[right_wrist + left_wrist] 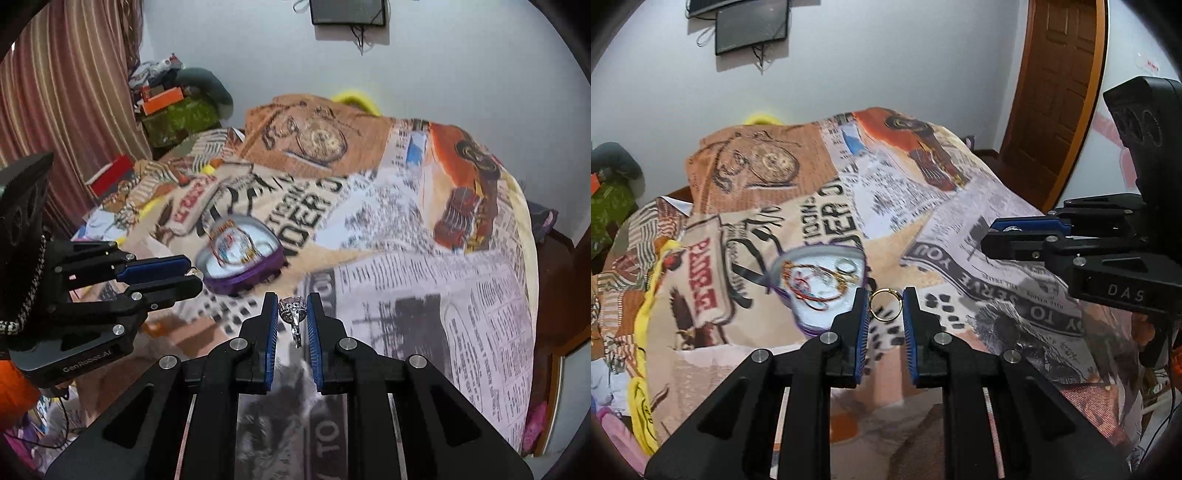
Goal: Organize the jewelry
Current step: 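Carry both pieces into the heart tin and open both grippers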
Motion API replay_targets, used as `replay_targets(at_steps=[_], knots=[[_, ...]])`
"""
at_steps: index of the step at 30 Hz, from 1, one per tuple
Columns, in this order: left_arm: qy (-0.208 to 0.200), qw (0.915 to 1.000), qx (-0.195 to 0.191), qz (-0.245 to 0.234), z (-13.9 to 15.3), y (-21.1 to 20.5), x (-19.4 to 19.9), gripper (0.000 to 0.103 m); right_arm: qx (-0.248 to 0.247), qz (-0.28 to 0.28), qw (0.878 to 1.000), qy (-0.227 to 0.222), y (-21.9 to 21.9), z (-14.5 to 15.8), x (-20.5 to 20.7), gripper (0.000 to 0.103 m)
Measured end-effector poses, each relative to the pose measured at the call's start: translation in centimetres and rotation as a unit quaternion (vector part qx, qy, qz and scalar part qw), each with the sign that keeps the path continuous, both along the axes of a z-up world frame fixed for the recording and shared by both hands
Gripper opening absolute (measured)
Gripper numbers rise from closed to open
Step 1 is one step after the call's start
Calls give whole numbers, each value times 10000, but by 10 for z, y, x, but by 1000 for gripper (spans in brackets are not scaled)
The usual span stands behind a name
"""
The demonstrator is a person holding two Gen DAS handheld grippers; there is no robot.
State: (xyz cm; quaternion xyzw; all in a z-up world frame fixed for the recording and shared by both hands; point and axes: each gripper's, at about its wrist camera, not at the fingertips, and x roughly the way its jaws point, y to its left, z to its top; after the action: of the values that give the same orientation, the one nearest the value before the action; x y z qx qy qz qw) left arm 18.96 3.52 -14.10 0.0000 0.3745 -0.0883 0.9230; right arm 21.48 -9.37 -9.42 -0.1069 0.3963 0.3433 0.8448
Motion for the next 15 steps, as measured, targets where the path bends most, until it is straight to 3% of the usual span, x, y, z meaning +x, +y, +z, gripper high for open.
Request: replay_targets(at_steps=[15], knots=[[-310, 9976, -189, 585, 23, 61, 5, 17, 503, 285, 9981, -222, 48, 24, 7, 14]])
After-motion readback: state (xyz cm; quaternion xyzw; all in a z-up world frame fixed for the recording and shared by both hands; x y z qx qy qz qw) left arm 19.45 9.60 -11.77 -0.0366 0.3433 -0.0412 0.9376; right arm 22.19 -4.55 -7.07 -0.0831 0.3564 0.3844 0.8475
